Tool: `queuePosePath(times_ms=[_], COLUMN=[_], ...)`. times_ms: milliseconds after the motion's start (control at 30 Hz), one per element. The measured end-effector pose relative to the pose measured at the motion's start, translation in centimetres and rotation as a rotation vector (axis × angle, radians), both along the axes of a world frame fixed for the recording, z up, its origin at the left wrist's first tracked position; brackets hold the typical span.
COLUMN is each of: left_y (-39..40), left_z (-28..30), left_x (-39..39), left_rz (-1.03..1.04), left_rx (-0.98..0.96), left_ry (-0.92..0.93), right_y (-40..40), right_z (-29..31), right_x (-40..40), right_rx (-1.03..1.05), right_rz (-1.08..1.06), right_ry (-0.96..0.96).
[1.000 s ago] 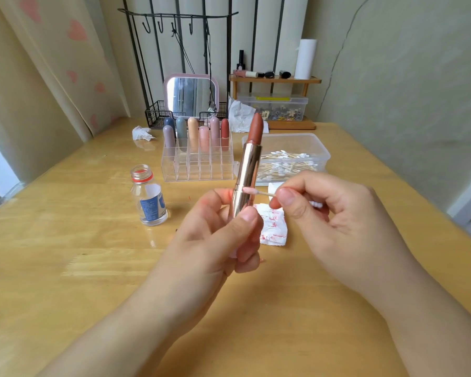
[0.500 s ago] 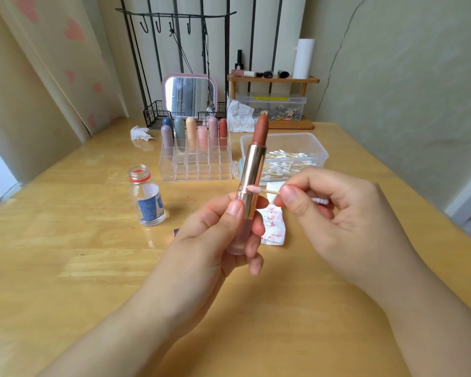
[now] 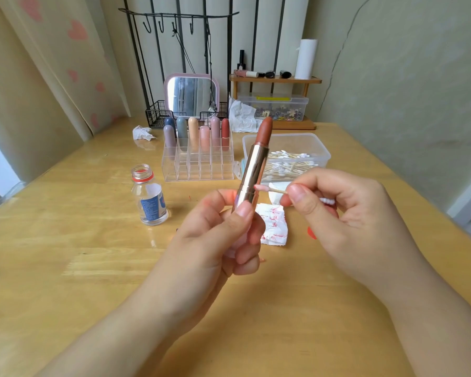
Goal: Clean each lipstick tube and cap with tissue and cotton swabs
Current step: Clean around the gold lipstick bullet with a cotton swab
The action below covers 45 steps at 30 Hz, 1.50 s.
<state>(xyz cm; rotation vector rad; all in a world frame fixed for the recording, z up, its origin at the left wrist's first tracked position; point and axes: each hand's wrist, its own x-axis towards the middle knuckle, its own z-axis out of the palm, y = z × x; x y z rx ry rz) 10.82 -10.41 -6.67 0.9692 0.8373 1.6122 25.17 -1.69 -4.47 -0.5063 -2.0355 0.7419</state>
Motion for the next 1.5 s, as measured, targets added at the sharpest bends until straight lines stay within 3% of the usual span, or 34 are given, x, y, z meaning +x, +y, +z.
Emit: queuePosePath(times_ms=[267, 500, 1033, 1500], left_y=[0.5, 1.0, 0.3, 0.8], left_z=[-0.6, -0.6, -0.6, -0.7], left_x=[0.1, 0.0, 0.0, -0.3], left_rz=[-0.034, -0.049, -0.019, -0.097], left_rx=[0.049, 0.047, 0.061, 0.042], left_ry=[0.023, -0.066, 0.083, -0.077], right_y=[-0.2, -0.1, -0.1, 0.3], right_z=[-0.1, 0.0, 0.0, 0.0], right_x=[-0.2, -0.2, -0.1, 0.1], right_rx=[-0.002, 0.004, -0.022, -0.058], right_rz=[0.036, 0.003, 0.023, 0.036], right_ry=[-0.011, -0.009, -0.026, -0.012])
